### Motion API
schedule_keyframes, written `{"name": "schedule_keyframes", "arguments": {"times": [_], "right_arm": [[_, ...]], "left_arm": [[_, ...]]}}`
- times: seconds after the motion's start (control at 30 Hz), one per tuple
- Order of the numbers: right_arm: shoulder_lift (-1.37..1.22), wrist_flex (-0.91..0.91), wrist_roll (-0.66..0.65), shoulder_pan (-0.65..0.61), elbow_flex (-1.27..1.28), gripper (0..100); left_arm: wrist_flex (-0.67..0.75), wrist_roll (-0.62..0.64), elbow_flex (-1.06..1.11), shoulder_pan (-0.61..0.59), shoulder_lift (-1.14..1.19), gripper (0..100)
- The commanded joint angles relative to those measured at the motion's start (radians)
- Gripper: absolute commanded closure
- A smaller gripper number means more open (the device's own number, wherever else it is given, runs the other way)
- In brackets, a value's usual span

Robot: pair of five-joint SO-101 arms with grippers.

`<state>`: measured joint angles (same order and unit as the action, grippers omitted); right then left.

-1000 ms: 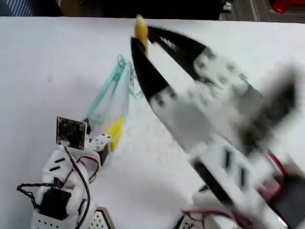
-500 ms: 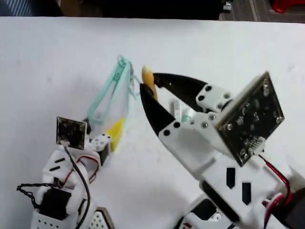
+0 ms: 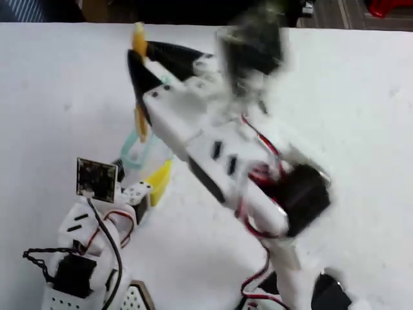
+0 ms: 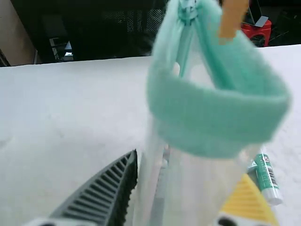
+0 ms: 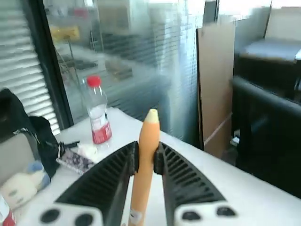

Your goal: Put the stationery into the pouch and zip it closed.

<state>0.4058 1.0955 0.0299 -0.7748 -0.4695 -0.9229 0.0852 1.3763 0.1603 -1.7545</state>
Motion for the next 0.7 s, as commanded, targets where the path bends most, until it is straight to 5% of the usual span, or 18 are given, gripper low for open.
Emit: {"name": "schedule_keyframes", "arguments": {"times": [0.0, 0.43, 0.67], "right_arm": [[-0.001, -0.101, 0.006, -0.004, 0.034, 98.2], [0.044, -0.039, 0.006, 0.002, 0.241, 97.8], [0.099, -0.012, 0.006, 0.001, 0.252, 69.7]], "left_arm": [[-0.018, -0.005, -0.028, 0.015, -0.001, 73], [-0.012, -0.003, -0.025, 0.007, -0.001, 73], [-0.012, -0.003, -0.025, 0.007, -0.001, 73]]}}
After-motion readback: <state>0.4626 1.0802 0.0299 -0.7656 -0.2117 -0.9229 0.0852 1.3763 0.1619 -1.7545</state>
